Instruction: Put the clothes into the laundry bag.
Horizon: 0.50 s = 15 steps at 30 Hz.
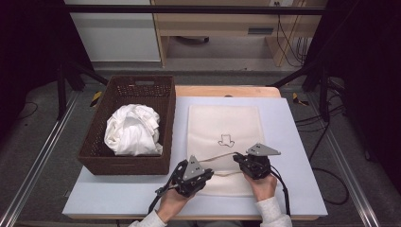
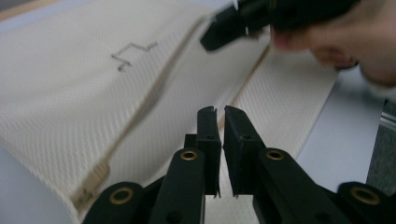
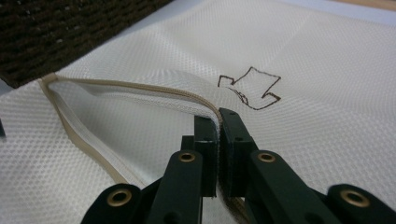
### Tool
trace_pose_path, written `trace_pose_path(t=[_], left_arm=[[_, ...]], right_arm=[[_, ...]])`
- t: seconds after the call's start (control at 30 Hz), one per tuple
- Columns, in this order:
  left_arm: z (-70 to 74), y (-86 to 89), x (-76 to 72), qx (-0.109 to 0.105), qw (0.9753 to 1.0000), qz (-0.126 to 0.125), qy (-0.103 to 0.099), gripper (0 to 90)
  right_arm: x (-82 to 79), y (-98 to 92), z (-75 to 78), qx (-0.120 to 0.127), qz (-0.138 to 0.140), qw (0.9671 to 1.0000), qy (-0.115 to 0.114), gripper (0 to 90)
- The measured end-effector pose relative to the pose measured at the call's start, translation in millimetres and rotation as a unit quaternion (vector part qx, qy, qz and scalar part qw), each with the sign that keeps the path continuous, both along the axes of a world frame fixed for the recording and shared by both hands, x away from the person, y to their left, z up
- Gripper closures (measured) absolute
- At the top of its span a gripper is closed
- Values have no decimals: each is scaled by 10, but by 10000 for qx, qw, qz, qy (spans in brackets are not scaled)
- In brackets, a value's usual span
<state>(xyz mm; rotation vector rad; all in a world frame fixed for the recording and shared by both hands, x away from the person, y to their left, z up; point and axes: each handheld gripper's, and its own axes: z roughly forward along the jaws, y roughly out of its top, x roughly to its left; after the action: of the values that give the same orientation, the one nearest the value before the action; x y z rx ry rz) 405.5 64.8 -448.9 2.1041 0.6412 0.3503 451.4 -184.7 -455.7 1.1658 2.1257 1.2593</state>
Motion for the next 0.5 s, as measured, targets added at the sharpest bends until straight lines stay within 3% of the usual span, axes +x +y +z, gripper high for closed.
trace_pose_path(t=[0.17,0.37,0.5], left_arm=[[-217,6,9,125,9995,9,283,890],[-339,-47,-6,423,9986,-24,306,890],[-355,-42,-6,407,9986,-33,329,890]], right_arm=[[0,-14,59,129,35,9998,-173,870],[-4,-41,114,325,30,9990,-312,869],[-17,-67,171,490,30,9977,-466,868]])
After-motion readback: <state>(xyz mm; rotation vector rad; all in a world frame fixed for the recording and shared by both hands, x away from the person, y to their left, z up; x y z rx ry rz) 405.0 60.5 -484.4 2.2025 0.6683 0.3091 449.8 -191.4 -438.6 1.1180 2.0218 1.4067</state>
